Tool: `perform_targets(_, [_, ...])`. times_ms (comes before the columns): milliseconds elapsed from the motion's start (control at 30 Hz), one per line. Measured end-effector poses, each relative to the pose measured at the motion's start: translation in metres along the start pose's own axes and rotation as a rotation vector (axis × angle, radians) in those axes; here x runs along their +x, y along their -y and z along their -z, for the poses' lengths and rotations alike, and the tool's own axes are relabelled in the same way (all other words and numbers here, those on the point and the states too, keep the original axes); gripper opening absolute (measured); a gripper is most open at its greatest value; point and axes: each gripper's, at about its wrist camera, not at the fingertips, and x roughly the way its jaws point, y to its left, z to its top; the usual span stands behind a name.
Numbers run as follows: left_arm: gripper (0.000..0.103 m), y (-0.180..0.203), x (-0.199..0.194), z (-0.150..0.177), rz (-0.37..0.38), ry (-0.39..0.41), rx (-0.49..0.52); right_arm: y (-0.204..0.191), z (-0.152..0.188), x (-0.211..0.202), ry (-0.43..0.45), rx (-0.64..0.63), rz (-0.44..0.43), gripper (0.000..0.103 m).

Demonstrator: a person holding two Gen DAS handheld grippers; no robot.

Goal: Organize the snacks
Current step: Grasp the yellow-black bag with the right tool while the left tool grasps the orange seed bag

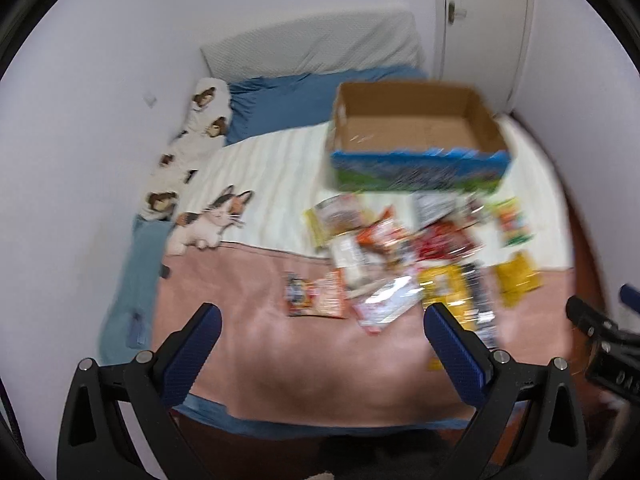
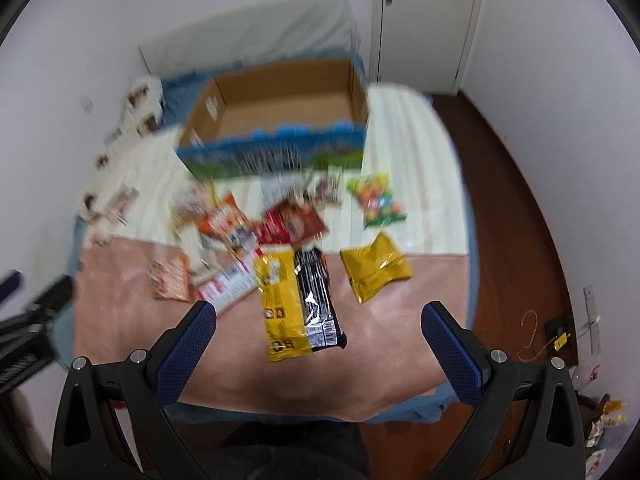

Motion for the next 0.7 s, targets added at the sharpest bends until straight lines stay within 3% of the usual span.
perform_targets(233, [0.103, 0.005, 0.104, 0.011, -0.089, -0.106, 0.174, -0.024, 0.007, 0.173, -0.255, -0.053, 0.018, 0.103])
perform_targets(333, [0.103, -0.004, 0.134, 0.013, -0.080, -0.155, 0.179, -0.035, 0.013, 0.225, -0.337, -0.054, 0.000, 0.103])
perform_targets(400, [0.103, -0.012, 0.150, 0.014, -0.070, -0.174, 0.178, -0.041, 0.017, 0.246, -0.376, -0.043, -0.017, 0.103])
perform_targets(533, [0.103, -0.024, 0.177, 0.012, -0.056, -0.207, 0.211, -0.050, 0.023, 0.275, -0.390, -0.070, 0.050, 0.103])
perform_targets(700, [0.103, -0.009, 0.207, 0.021, -0.017, -0.204, 0.480, -0.052, 0.030, 0.288, -0.401, -0.071, 0.075, 0.099])
